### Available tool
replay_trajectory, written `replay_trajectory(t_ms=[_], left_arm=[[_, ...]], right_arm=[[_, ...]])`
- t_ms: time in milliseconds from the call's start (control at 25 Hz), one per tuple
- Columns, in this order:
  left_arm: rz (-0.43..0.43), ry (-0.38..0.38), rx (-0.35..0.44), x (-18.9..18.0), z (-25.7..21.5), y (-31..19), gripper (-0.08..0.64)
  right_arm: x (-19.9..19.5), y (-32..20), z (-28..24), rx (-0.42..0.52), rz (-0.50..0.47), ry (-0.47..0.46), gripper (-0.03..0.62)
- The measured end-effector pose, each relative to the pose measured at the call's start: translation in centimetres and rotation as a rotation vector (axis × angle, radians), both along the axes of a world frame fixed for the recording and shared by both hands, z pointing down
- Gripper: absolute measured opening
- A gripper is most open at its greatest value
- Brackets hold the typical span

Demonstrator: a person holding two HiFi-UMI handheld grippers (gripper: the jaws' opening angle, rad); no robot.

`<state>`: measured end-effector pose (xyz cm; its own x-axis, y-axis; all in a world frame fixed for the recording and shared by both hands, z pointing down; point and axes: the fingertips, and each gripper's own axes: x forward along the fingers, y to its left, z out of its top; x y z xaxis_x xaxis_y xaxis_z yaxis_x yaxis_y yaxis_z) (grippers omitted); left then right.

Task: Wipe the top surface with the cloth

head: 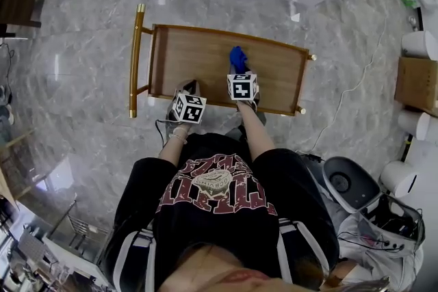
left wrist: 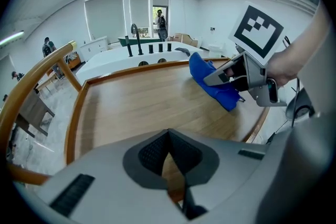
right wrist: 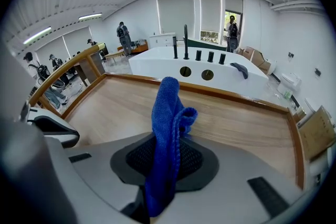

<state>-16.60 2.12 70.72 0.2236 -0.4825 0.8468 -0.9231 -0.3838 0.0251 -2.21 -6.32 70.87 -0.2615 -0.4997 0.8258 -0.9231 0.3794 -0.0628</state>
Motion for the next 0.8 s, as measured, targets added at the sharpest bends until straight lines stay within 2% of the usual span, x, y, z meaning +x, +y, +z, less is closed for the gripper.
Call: replay_trajectory(t_ms=[400,800], left_arm=[[-0.027,-0.010,-0.019,-1.6,0.0,0.3,0.048],[-0.113,-0.011,-0.011,-3.9,-0.1,0.6,0.048]], right_arm=[[-4.0,-0.7,-0.2,-0.001,-0.096,-0.010,0.089],[-8.4,-0.8,-0.3,-0.004,-0.216,-0.022,0.089]])
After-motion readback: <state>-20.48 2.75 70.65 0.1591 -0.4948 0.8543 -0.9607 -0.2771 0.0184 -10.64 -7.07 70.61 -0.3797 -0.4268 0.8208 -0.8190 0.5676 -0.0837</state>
